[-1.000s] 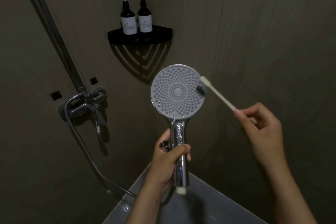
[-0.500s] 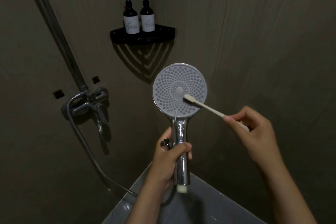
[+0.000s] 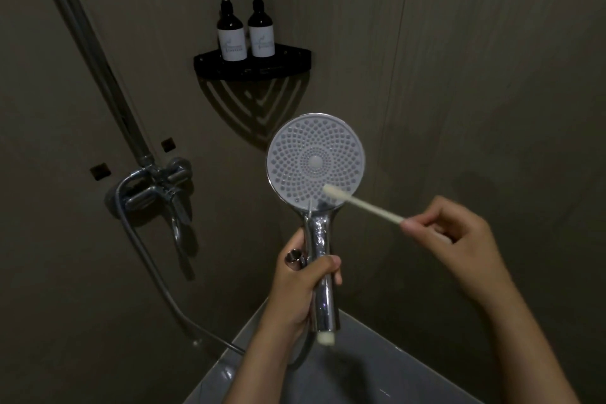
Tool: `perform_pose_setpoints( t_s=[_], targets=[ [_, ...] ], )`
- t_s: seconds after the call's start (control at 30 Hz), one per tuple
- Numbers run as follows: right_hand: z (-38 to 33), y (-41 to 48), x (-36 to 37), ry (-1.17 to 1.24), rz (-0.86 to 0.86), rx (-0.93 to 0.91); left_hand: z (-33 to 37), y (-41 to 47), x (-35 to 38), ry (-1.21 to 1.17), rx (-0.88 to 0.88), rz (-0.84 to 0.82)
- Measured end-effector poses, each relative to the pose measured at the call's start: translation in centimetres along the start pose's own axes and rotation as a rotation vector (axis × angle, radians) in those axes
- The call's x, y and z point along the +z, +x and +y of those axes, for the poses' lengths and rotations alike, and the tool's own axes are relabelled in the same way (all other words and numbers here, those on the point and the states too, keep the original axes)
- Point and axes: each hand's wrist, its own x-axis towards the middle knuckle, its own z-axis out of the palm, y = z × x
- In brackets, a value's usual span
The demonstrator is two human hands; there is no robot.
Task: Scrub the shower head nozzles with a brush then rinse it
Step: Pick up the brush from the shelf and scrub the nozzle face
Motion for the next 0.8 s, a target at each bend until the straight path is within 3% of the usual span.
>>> perform_pose_setpoints(
  t_s=[0.07, 0.13, 0.67, 0.73, 0.8],
  targets=[
    [-0.2, -0.2, 0.5, -0.009, -0.092, 0.014, 0.0, -0.1, 0.0, -0.008, -0.008, -0.001],
    [0.0, -0.2, 0.6, -0.029, -0.08, 0.01, 0.1, -0.1, -0.1, -0.022, -0.01, -0.011],
    [1.2, 0.4, -0.3, -0.053, 0.302, -0.063, -0.1, -0.1, -0.6, -0.03, -0.029, 0.017],
    [0.7, 0.4, -0.5, -0.038, 0.277, -0.07, -0.1, 0.0, -0.6, -0.018, -0.026, 0.018],
    [0.1, 0.2, -0.2, -0.023, 0.124, -0.061, -0.2, 0.0, -0.4, 0.001, -0.017, 0.023]
  ],
)
